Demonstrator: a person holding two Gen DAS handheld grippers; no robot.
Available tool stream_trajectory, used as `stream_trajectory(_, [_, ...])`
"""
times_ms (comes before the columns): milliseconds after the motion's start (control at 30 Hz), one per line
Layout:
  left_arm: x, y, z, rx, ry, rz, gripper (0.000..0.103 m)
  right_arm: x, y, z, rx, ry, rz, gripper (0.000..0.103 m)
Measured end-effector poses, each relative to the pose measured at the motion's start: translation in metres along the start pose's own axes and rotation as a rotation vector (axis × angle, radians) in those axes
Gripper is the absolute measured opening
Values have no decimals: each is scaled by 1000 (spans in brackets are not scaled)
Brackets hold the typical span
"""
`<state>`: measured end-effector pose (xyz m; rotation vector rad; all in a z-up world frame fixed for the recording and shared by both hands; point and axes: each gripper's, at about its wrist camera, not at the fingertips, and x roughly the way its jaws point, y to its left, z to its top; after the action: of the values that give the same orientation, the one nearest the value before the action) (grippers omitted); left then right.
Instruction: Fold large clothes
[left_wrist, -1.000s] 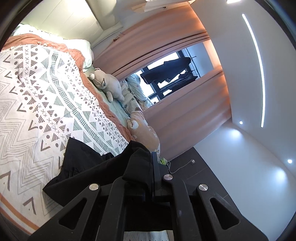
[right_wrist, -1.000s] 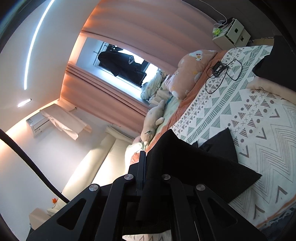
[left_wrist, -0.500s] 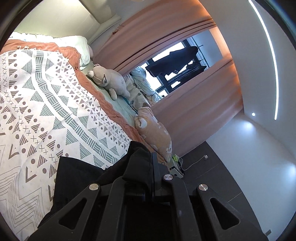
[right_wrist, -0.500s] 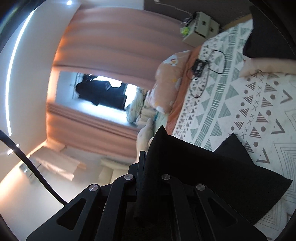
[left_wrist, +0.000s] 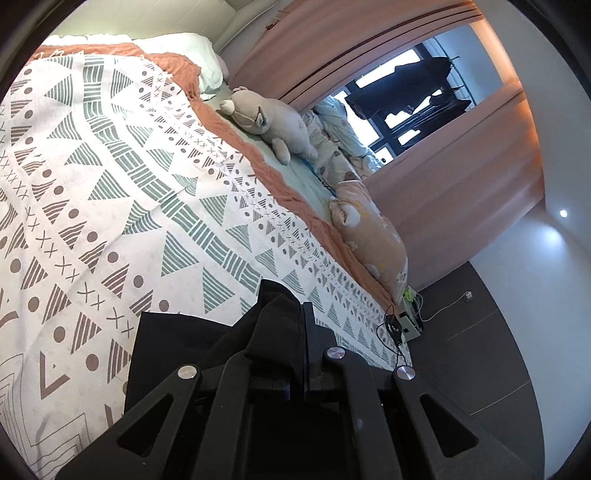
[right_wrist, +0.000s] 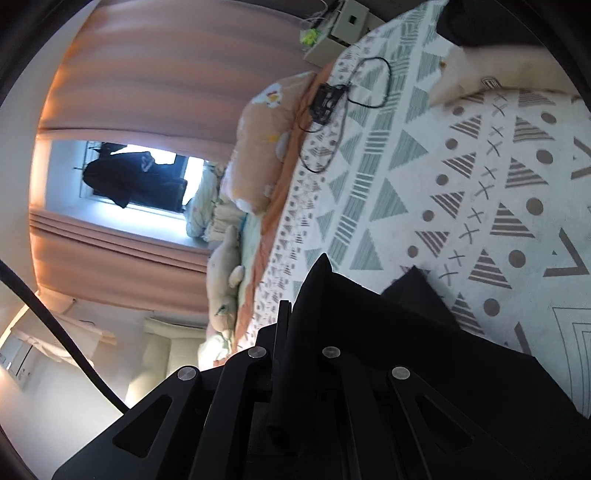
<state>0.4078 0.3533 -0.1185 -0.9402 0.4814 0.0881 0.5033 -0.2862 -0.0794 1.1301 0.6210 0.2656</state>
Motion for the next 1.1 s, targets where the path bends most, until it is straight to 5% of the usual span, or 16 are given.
stream_trajectory(233, [44, 34, -8, -82, 40, 96, 6, 35, -24, 13, 46, 97, -44, 0])
stream_trajectory(500, [69, 42, -2, -172, 108, 97, 6, 65, -11, 20, 26, 183, -13, 2])
stream_trajectory(533, [72, 40, -1, -169, 112, 97, 9, 71, -10, 24, 7, 184, -5, 5])
stream_trajectory(600, [73, 35, 0, -158, 107, 93, 20, 77, -7, 29, -23, 182, 24, 35])
stream_trajectory(667, [69, 29, 2, -149, 92, 85, 46, 82, -7, 34, -32, 171, 50, 67])
stream_trajectory(733, [63, 23, 3, -133, 69, 67, 90, 80, -8, 37, -38, 155, 49, 71])
stream_trajectory(1100, [27, 22, -9, -55, 71, 136, 91, 55, -3, 29, -138, 126, -128, 71])
